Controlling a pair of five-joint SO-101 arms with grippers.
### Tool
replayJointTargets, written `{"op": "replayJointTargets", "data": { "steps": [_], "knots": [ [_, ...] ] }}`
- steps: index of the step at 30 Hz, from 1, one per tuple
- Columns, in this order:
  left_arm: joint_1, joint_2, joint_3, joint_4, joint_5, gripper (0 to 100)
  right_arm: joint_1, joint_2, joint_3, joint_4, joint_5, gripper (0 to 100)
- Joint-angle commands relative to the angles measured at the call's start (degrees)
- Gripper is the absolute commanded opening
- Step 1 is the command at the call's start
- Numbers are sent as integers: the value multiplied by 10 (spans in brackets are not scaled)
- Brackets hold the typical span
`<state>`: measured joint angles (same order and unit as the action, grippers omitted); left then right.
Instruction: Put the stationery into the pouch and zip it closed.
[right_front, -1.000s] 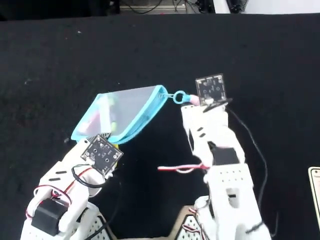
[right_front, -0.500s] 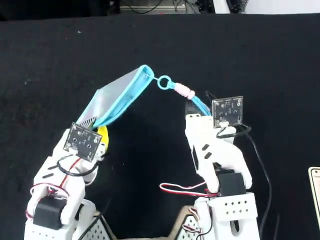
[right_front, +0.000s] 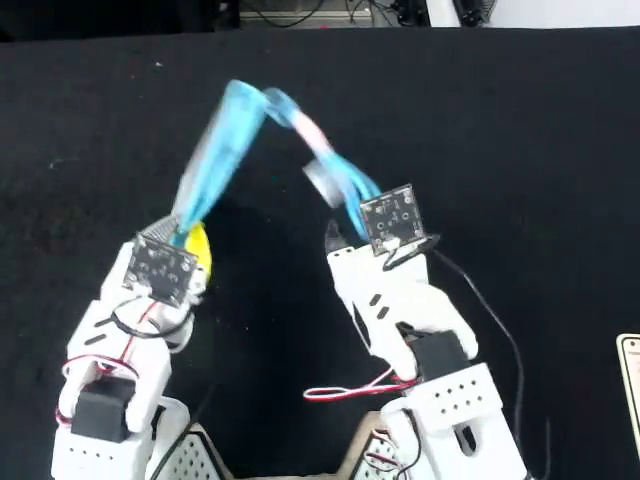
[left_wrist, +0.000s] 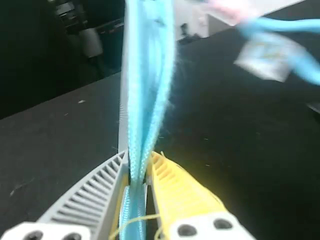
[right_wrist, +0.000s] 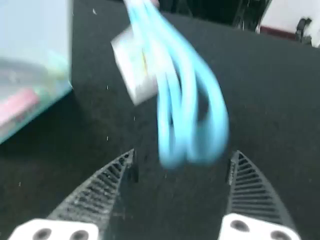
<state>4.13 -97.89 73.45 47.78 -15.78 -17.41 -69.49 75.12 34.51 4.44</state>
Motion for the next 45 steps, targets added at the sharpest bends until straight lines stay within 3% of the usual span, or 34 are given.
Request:
{"op": "replayJointTargets", "data": {
  "steps": [1, 8, 10, 14, 19, 22, 27, 32, 34, 45],
  "knots": [
    [-53, 105, -96, -44, 7, 29, 40, 9, -39, -7, -37, 266],
    [-49, 360, -293, -48, 4, 29, 100, 14, -24, -50, -62, 259],
    [-52, 429, -340, -54, 4, 29, 117, 14, -8, -76, -60, 213],
    [-54, 562, -440, -56, -50, 29, 132, 14, 15, -113, -58, 15],
    [-42, 657, -575, 25, -62, 29, 132, 14, 16, -114, -58, 30],
    [0, 695, -589, 77, -62, 29, 132, 14, 16, -116, -58, 29],
    [66, 767, -556, 82, -51, 33, 131, 14, 16, -113, -58, 29],
    [85, 791, -556, 83, 37, 213, 129, 14, 17, -113, -58, 29],
    [81, 791, -570, 85, 66, 240, 129, 14, 17, -113, -58, 29],
    [71, 797, -863, 358, 56, 214, 119, 14, 17, -114, -58, 29]
  ]
}}
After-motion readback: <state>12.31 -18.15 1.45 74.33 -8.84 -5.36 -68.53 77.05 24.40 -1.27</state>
